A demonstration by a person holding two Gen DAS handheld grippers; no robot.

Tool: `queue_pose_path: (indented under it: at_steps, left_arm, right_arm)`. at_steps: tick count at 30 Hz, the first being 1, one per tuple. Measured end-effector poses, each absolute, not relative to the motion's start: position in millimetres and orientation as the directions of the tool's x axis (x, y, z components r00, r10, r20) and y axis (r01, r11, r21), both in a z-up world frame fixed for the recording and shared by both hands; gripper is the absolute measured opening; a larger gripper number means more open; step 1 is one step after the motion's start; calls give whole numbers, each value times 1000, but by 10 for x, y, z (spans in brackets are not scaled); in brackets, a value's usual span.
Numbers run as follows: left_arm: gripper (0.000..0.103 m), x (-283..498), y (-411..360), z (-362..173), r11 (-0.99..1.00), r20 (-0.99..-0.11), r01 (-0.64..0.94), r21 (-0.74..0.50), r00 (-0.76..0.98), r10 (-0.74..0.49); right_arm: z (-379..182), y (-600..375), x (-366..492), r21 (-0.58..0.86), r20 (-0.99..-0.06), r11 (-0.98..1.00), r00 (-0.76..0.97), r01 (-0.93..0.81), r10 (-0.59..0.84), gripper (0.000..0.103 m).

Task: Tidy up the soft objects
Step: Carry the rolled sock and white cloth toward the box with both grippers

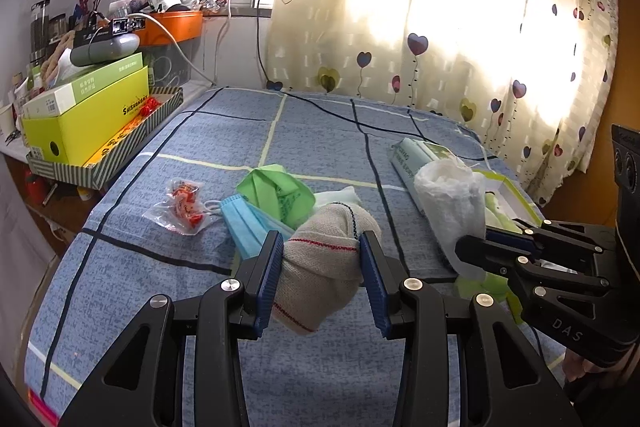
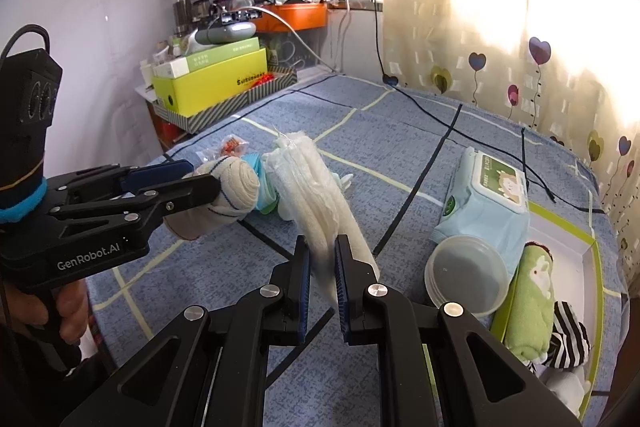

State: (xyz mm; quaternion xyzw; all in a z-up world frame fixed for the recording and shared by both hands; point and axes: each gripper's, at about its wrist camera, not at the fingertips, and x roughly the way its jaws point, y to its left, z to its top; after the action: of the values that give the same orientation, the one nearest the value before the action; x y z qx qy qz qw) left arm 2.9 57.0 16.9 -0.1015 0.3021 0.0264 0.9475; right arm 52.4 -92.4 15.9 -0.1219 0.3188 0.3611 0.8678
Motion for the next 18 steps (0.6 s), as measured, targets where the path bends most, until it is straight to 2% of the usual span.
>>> queue_pose_path:
  at_steps: [18]
  left_arm:
    - [40, 137, 278, 414, 967, -505, -6, -254, 853, -128]
  right_arm:
    - [402, -1511, 479, 56, -553, 773, 625, -632, 551, 11]
